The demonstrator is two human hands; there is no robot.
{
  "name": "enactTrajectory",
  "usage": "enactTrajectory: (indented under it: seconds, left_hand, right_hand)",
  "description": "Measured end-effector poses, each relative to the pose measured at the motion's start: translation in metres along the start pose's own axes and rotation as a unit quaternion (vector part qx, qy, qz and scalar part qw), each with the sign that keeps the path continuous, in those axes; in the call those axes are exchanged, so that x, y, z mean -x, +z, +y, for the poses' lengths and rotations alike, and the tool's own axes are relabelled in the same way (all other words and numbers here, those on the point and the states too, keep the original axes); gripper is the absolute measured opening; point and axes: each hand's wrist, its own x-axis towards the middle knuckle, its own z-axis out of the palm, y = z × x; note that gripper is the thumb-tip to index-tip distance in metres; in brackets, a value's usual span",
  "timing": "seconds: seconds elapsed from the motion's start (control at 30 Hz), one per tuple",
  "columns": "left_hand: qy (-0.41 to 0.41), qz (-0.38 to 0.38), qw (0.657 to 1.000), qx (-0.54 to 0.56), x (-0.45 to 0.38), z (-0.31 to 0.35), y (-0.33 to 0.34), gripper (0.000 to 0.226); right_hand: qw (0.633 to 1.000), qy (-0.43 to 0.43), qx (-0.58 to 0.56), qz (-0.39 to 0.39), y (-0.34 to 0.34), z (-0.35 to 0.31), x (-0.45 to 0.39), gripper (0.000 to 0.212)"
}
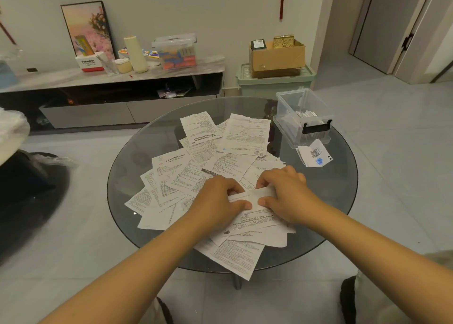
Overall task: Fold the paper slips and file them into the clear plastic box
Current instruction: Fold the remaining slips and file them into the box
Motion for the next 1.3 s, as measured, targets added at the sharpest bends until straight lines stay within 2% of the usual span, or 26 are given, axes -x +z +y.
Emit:
enactTrajectory:
  seconds: [0.07, 0.23, 0.33, 0.47, 0.63, 0.7, 0.77, 0.83, 0.93, 1.07, 1.17, 1.23, 1.3]
  left_hand:
    - [-0.029, -0.013, 0.997, 0.066, -0.002, 0.004, -0.003, 0.011]
    - [-0.041, -0.053, 0.992, 0.111, -0.004, 0.006, -0.005, 0.010]
    - [-0.042, -0.065, 0.982, 0.172, -0.005, 0.009, -0.006, 0.009]
    - [-0.069, -0.077, 0.946, 0.308, -0.007, 0.012, -0.012, 0.017]
    - [-0.066, -0.094, 0.900, 0.420, -0.009, 0.013, -0.014, 0.025]
    - [-0.061, -0.074, 0.883, 0.460, -0.009, 0.016, -0.014, 0.033]
    - [-0.056, -0.052, 0.872, 0.483, -0.010, 0.021, -0.014, 0.038]
    - [-0.044, -0.035, 0.873, 0.485, -0.010, 0.024, -0.014, 0.036]
    - [-0.038, -0.014, 0.875, 0.483, -0.009, 0.026, -0.011, 0.033]
    - [-0.021, -0.012, 0.892, 0.452, -0.007, 0.029, -0.006, 0.026]
    - [-0.008, 0.024, 0.925, 0.380, -0.009, 0.030, -0.003, 0.033]
    - [-0.036, 0.021, 0.939, 0.340, -0.011, 0.029, -0.005, 0.037]
    - [-0.080, -0.026, 0.927, 0.367, -0.011, 0.026, -0.008, 0.030]
  right_hand:
    - [0.998, 0.020, -0.059, 0.008, -0.002, 0.000, 0.004, 0.012]
    - [0.999, -0.010, -0.052, 0.011, -0.009, 0.001, 0.007, 0.010]
    - [0.996, -0.007, -0.092, 0.016, -0.011, 0.004, 0.010, 0.009]
    - [0.991, 0.013, -0.128, 0.032, -0.017, 0.006, 0.013, 0.015]
    - [0.980, 0.014, -0.152, 0.127, -0.019, 0.003, 0.017, 0.019]
    - [0.973, 0.006, -0.167, 0.156, -0.016, -0.002, 0.019, 0.011]
    - [0.962, 0.009, -0.237, 0.137, -0.014, -0.004, 0.020, 0.006]
    - [0.944, 0.012, -0.313, 0.100, -0.013, -0.007, 0.021, 0.014]
    - [0.917, 0.020, -0.393, 0.064, -0.016, -0.011, 0.023, 0.006]
    - [0.914, 0.055, -0.396, 0.068, -0.016, -0.009, 0.025, 0.008]
    - [0.913, 0.076, -0.392, 0.084, -0.018, -0.007, 0.023, 0.004]
    - [0.904, 0.090, -0.409, 0.091, -0.022, -0.005, 0.022, 0.006]
    - [0.897, 0.098, -0.419, 0.097, -0.025, -0.003, 0.021, 0.007]
